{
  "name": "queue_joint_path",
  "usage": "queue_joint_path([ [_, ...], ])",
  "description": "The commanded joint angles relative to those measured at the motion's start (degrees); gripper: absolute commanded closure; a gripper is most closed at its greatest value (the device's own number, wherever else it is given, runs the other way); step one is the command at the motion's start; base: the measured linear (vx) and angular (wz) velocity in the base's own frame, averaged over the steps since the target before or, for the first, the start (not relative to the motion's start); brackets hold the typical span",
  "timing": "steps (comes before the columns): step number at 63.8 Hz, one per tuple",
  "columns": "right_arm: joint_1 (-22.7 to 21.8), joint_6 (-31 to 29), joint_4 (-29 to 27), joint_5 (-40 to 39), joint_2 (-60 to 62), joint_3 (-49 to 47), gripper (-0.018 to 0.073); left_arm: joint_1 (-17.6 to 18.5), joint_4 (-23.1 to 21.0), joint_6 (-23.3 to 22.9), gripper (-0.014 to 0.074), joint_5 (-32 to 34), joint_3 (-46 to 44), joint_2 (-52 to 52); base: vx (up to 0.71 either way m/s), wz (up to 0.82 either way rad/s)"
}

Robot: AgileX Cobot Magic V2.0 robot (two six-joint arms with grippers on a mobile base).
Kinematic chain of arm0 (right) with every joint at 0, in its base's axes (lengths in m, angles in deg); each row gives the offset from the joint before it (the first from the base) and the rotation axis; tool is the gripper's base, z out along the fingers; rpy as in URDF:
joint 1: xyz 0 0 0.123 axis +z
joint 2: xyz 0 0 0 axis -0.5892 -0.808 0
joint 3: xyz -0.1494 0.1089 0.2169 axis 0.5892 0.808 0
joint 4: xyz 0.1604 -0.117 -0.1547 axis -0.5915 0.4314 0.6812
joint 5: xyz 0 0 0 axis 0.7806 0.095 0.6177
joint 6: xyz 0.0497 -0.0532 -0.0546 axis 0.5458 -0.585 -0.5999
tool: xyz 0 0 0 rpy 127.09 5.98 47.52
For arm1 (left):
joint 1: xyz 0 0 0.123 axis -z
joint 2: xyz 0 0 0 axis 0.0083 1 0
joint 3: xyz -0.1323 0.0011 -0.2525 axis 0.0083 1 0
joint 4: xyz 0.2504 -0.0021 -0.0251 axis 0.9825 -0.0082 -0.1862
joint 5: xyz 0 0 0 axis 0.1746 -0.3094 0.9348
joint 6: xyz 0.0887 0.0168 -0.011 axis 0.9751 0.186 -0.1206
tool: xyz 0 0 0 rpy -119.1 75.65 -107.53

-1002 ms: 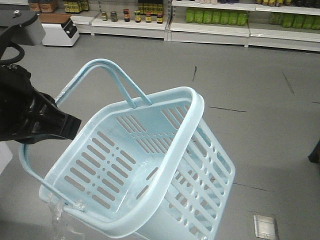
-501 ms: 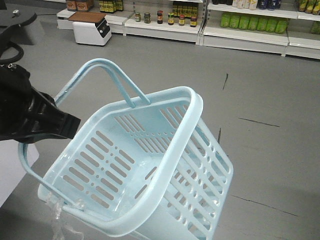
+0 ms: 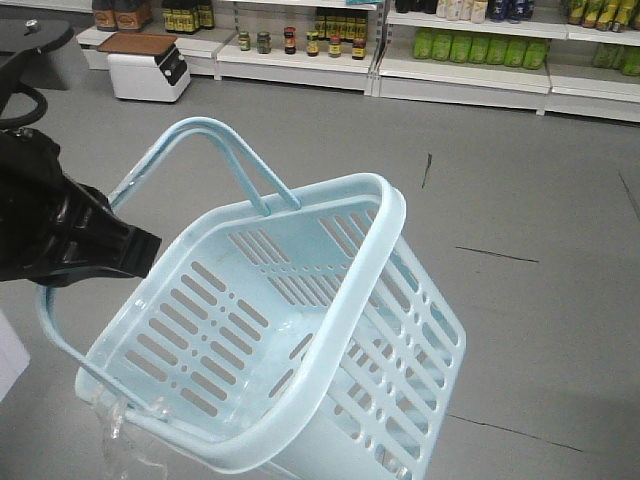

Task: Pick three apples into basket with both arms
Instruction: 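Drive the base around to the apple table holding the basket aloft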

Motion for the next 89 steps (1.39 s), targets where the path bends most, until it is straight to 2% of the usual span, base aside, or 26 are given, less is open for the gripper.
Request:
queue_joint_path([
  [1,-0.3,-0.3,0.3,-4.4,0.6,0.8,0.0563,0.4,-0.8,-0.7,0.0603,2.5,-1.7,-1.6,0.22,-0.26],
  [89,-0.3,-0.3,0.3,-4.4,0.6,0.8,0.0563,0.4,-0.8,-0.7,0.0603,2.5,-1.7,-1.6,0.24,-0.14],
])
